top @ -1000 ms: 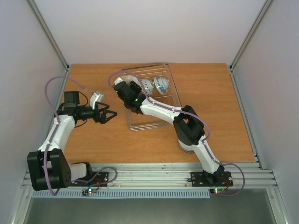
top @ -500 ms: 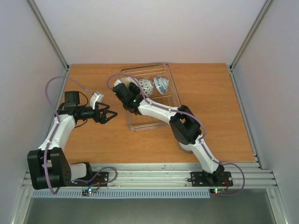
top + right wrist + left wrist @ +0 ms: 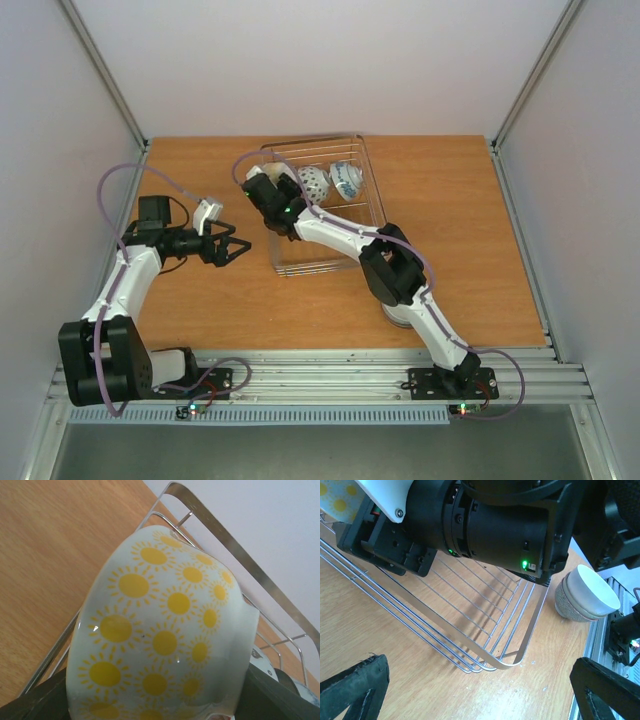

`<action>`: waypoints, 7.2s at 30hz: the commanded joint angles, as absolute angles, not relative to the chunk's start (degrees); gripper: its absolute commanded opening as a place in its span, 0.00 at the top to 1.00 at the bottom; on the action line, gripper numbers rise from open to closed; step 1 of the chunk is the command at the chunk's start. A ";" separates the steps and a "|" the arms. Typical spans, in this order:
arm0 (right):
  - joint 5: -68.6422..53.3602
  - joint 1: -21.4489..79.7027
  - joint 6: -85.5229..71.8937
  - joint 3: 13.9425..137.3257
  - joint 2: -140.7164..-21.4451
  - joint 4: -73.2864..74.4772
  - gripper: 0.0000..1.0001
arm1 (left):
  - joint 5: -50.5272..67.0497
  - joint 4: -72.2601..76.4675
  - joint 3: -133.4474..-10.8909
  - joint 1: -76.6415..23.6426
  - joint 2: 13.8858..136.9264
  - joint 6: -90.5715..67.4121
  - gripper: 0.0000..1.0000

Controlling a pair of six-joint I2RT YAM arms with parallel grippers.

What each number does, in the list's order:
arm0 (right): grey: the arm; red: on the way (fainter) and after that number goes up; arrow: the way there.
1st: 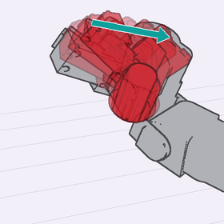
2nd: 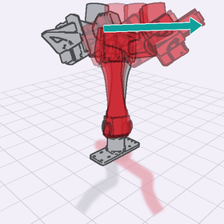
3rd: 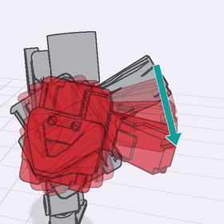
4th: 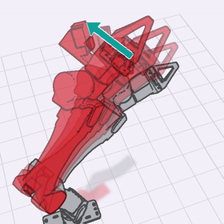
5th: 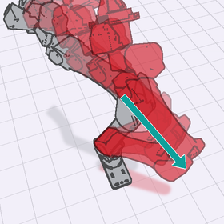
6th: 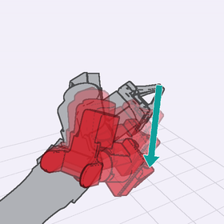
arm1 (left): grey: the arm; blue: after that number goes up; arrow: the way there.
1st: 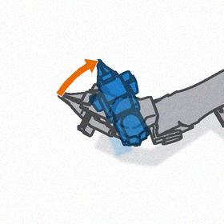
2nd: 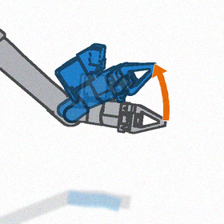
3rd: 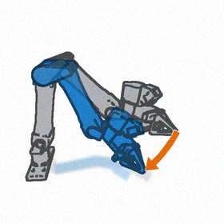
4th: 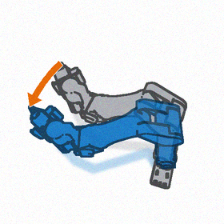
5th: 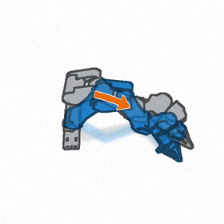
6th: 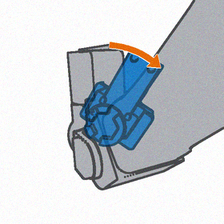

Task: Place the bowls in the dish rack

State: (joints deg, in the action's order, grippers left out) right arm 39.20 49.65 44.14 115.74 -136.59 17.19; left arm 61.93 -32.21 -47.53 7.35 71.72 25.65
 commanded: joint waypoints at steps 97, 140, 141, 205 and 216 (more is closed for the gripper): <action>31.03 64.60 -12.36 58.45 -63.19 55.31 0.99 | 58.43 -37.07 -47.90 0.26 71.50 31.16 0.01; -54.74 23.47 -63.11 58.21 -110.86 -78.10 0.99 | 59.48 -38.49 -47.46 0.26 69.82 32.61 0.01; -54.85 23.47 -63.29 58.11 -110.69 -78.06 0.99 | 59.43 -38.39 -47.46 0.26 69.91 32.67 0.01; -58.58 27.31 -44.49 60.06 -103.18 -41.28 0.99 | 50.86 -27.64 -45.81 0.26 69.90 21.55 0.01; -27.97 39.55 2.65 74.80 -91.34 18.83 0.99 | 40.49 -21.76 -45.09 0.26 70.13 15.42 0.01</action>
